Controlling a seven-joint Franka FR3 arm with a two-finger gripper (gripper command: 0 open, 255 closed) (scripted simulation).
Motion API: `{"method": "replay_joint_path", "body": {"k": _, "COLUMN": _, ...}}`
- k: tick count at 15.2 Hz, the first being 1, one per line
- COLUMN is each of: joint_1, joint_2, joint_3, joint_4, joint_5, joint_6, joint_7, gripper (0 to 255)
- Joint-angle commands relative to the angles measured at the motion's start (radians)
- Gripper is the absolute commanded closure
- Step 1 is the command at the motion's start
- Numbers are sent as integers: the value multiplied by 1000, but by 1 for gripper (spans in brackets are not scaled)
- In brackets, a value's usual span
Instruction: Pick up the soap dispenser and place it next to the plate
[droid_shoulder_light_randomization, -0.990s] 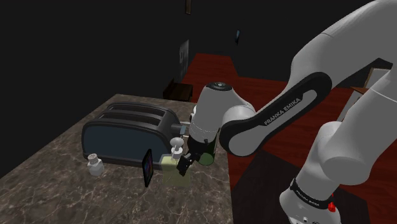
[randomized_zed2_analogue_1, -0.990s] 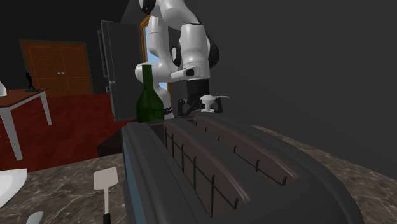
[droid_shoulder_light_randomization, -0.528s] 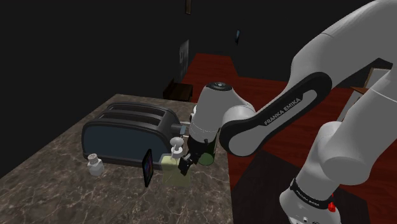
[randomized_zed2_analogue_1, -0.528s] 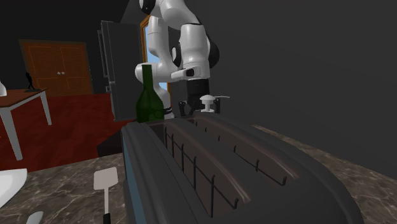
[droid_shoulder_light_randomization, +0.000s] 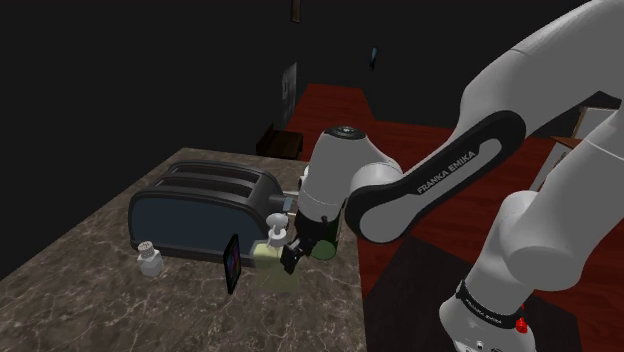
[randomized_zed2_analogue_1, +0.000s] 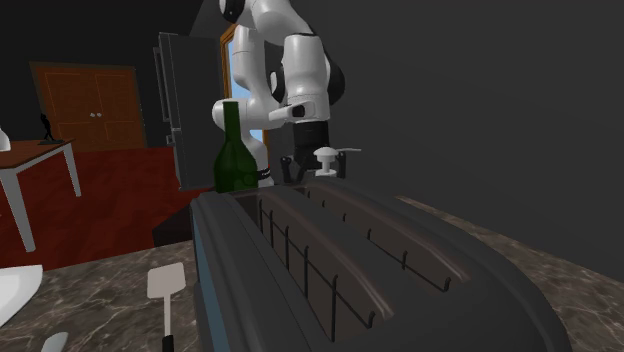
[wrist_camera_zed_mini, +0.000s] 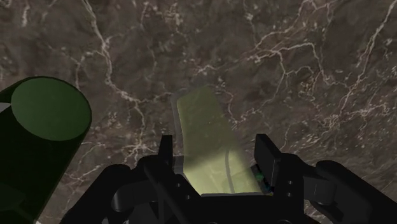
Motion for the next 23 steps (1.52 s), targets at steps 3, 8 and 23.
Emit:
{"method": "replay_joint_path", "body": {"k": 3, "joint_1": 10, "joint_2": -47, "joint_3": -13, "joint_4": 19, "joint_5": 21, "joint_6": -64, "joint_7": -16, "gripper": 255}}
{"method": "replay_joint_path", "body": {"k": 8, "joint_1": 19, "joint_2": -102, "joint_3": -30, "joint_4": 49, "joint_5": 37, "joint_6": -146, "joint_7": -29, "gripper": 255}}
{"method": "replay_joint_path", "body": {"k": 23, "joint_1": 27, "joint_2": -216, "joint_3": -75, "joint_4": 168, "joint_5": 46, "joint_6": -377, "joint_7": -43, "gripper": 255}}
